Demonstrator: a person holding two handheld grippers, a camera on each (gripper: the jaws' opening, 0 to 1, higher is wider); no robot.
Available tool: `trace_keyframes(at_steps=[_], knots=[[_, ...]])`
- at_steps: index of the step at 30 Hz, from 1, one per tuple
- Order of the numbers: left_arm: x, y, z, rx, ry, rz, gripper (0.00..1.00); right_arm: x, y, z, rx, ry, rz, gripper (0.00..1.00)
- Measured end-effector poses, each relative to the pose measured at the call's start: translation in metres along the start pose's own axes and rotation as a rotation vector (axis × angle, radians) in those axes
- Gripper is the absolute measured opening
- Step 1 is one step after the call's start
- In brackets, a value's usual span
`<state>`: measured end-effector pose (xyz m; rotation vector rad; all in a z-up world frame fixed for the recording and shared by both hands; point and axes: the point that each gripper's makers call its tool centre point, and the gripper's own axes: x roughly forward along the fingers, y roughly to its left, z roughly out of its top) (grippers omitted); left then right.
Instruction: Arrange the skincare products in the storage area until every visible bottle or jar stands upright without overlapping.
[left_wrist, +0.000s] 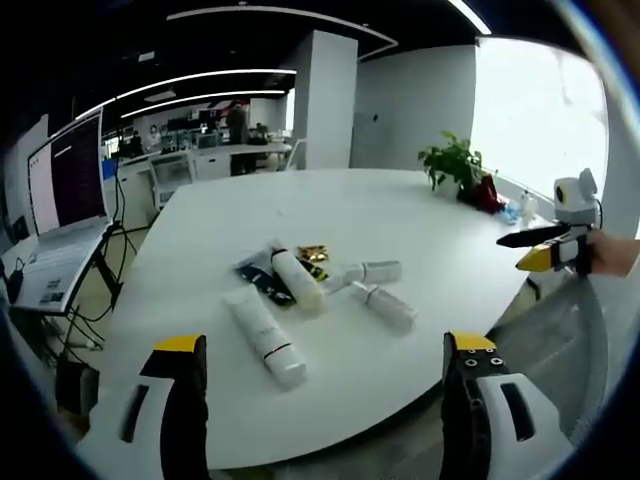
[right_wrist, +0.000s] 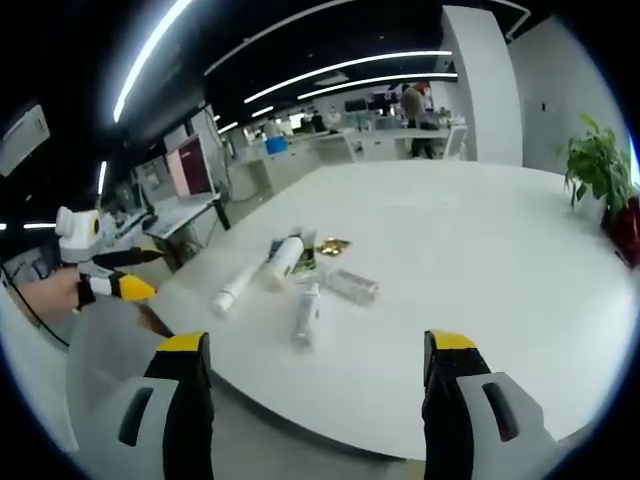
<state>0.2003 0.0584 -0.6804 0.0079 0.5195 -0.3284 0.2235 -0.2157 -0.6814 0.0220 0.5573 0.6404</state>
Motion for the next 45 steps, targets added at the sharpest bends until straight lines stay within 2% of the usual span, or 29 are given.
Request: trace_keyframes(at_steps=[14, 20, 34, 45], knots=[[0.001, 0.001, 0.000, 0.010, 0.014, 0.010, 0.91, 0.003, 0.005, -0.002, -0.035, 0.034, 0.006, 0.87], [0.002, 0.000, -0.002, 0.011, 0.023, 0.004, 0.90, 0.004, 0.002, -0.002, -0.023, 0.034, 0.003, 0.86], [0.009, 0.003, -0.006, 0.000, 0.078, 0.019, 0.91, 0.015, 0.006, 0.004, -0.036, 0.049, 0.025, 0.87], [0.009, 0.012, -0.004, 0.005, 0.055, 0.016, 0.90, 0.028, 0.010, 0.003, -0.038, 0.069, 0.052, 0.84]])
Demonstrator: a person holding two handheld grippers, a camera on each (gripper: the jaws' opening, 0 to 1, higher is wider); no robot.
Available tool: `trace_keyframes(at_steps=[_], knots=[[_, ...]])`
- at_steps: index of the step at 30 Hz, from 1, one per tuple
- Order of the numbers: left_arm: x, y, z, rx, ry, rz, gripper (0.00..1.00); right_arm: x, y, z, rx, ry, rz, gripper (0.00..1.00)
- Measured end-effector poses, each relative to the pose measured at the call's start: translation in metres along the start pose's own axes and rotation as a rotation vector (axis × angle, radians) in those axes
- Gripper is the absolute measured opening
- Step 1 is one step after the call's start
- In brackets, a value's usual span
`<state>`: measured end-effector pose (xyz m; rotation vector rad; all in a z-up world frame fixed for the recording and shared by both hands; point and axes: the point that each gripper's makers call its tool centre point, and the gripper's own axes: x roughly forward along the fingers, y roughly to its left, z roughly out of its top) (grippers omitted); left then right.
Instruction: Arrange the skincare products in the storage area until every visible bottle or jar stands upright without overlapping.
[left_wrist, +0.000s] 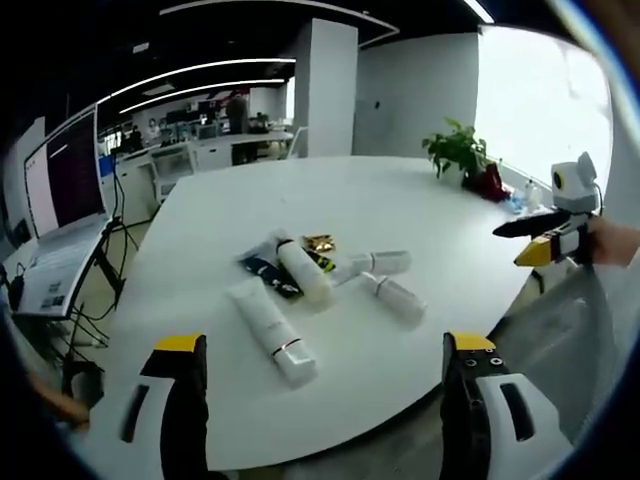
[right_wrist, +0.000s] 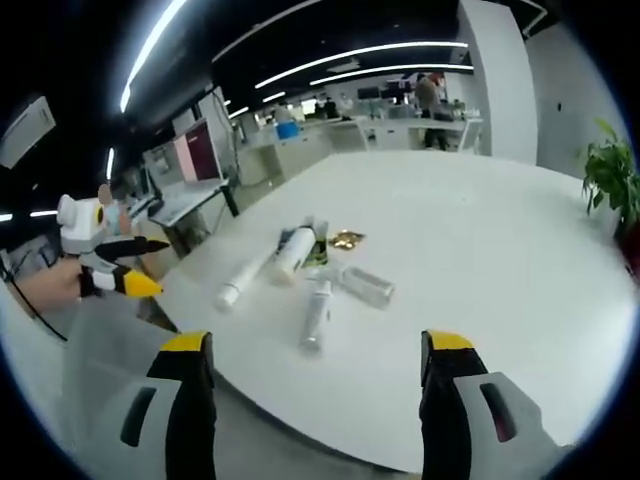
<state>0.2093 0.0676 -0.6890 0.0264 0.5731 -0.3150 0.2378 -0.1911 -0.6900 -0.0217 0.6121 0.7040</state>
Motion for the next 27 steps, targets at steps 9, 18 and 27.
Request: trace_keyframes(at_steps=[9, 18, 27], knots=[[-0.001, -0.006, 0.003, 0.000, -0.023, -0.019, 0.89, 0.006, -0.003, 0.016, -0.019, -0.004, -0.006, 0.82], [-0.004, -0.009, 0.006, -0.010, -0.048, -0.034, 0.87, 0.012, -0.006, 0.051, -0.062, -0.020, -0.009, 0.82], [-0.007, -0.013, 0.014, -0.045, -0.085, -0.065, 0.86, 0.017, 0.000, 0.085, -0.128, -0.025, -0.014, 0.79]])
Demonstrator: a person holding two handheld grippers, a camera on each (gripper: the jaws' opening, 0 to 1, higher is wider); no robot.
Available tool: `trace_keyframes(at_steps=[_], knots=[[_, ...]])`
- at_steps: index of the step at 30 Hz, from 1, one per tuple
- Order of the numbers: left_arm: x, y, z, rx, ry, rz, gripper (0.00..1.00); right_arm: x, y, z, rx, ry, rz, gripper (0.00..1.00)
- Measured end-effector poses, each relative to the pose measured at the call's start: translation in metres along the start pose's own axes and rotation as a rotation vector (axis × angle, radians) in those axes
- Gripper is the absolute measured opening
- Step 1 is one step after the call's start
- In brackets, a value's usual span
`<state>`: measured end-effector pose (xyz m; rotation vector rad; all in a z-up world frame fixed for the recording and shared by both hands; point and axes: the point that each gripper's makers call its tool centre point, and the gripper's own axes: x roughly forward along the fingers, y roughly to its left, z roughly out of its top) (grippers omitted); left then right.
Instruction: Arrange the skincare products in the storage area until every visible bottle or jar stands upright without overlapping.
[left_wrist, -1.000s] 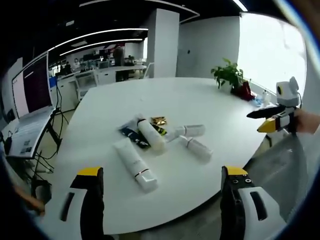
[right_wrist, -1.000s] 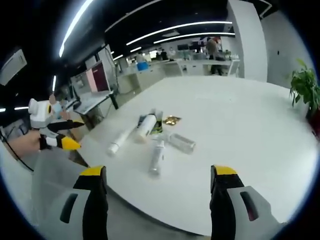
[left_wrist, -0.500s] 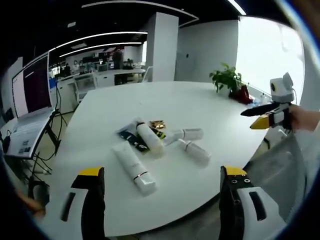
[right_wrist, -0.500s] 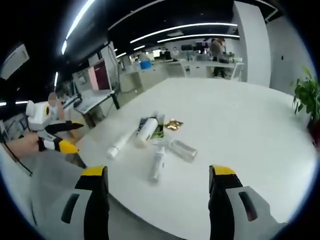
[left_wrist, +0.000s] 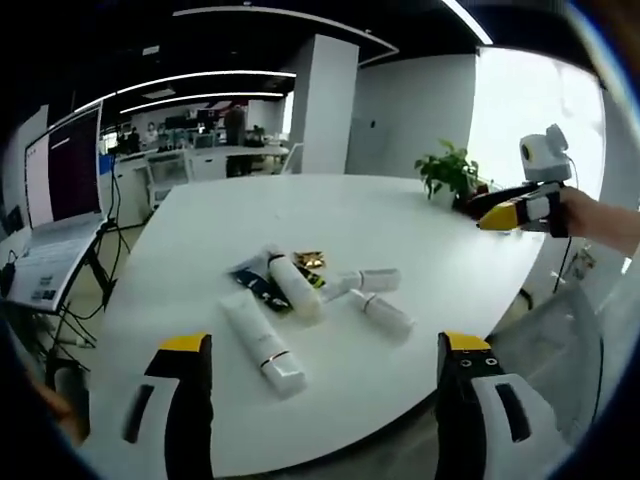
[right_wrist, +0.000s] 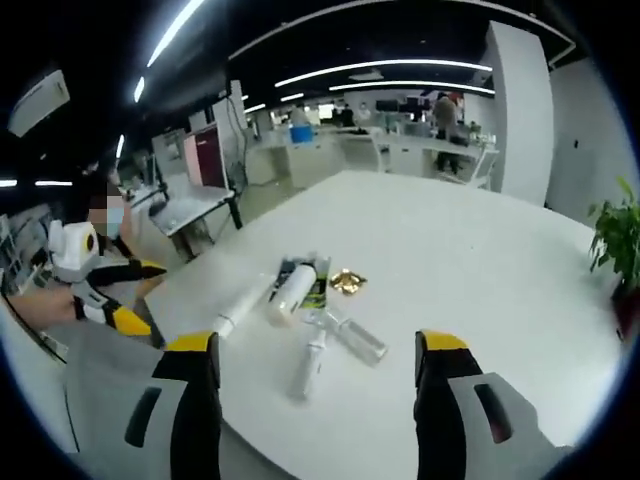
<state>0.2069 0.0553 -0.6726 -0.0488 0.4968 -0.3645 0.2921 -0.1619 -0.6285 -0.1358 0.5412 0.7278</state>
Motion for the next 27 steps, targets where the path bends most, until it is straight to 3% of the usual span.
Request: trace_keyframes(at_steps=[2, 6, 12, 22, 27], knots=[[0.000, -0.001, 0.001, -0.006, -0.009, -0.012, 0.85, 0.001, 0.002, 0.008, -0.031, -0.020, -0.007, 0.79], [-0.001, -0.006, 0.002, 0.001, -0.019, -0.040, 0.85, -0.001, 0.006, 0.027, -0.174, -0.052, -0.043, 0.75], [-0.002, -0.015, 0.004, 0.015, -0.032, -0.088, 0.85, 0.004, 0.025, 0.051, -0.260, -0.105, -0.031, 0.63], [-0.006, -0.017, 0.007, -0.011, -0.063, -0.117, 0.85, 0.018, 0.044, 0.080, -0.285, -0.094, -0.003, 0.63], [-0.006, -0.018, 0.009, -0.016, -0.075, -0.126, 0.84, 0.027, 0.048, 0.092, -0.370, -0.113, 0.007, 0.49]])
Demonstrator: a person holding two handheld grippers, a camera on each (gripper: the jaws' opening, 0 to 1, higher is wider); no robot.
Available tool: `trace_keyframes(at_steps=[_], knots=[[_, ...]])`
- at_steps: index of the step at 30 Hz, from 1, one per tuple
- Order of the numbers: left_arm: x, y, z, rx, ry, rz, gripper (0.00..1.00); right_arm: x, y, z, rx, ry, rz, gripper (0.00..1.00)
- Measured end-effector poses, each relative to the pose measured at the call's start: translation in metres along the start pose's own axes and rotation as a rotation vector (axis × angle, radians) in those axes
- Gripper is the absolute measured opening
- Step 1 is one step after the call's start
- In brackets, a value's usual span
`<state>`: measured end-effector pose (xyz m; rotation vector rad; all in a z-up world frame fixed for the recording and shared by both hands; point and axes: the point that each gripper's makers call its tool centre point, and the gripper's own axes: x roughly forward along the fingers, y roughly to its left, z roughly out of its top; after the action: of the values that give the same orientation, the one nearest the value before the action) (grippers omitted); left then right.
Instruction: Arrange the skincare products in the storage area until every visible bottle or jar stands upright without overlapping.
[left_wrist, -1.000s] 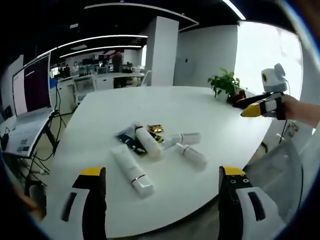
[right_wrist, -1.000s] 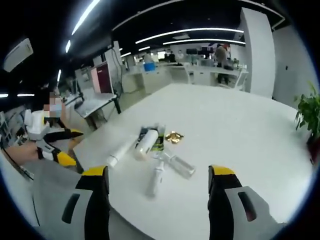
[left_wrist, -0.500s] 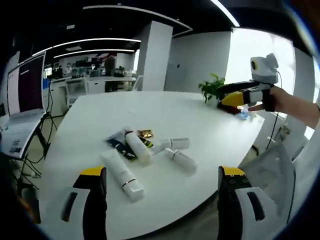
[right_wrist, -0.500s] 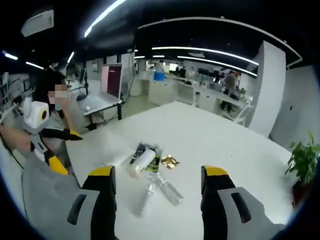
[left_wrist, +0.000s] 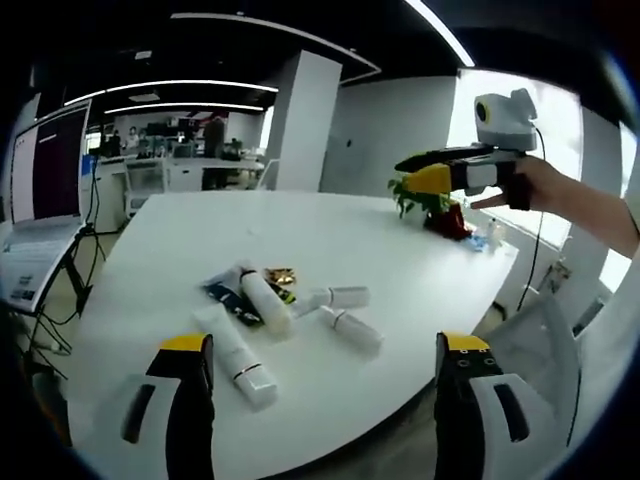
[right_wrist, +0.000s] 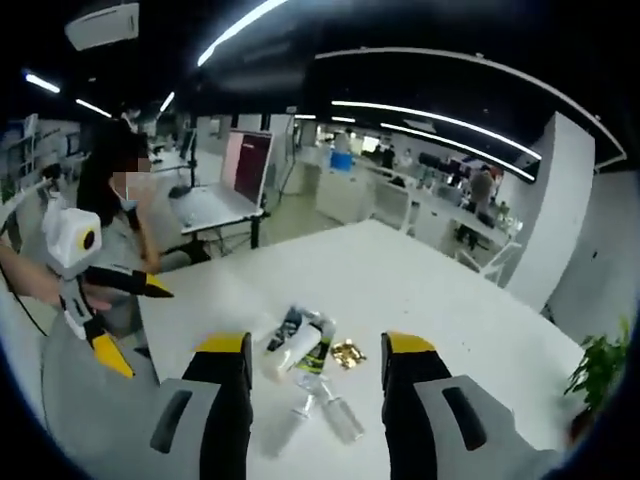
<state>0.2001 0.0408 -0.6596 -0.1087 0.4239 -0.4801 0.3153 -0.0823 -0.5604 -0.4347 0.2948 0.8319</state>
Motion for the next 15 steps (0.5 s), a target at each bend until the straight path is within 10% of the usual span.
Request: trace_keyframes(at_steps=[7, 15], knots=[[-0.001, 0.000, 0.002, -0.010, -0.011, -0.009, 0.84, 0.023, -0.003, 0.003, 0.089, 0.020, 0.007, 0.66], [-0.001, 0.001, 0.002, -0.025, -0.015, -0.008, 0.84, 0.053, 0.002, -0.019, 0.158, 0.114, 0.038, 0.62]])
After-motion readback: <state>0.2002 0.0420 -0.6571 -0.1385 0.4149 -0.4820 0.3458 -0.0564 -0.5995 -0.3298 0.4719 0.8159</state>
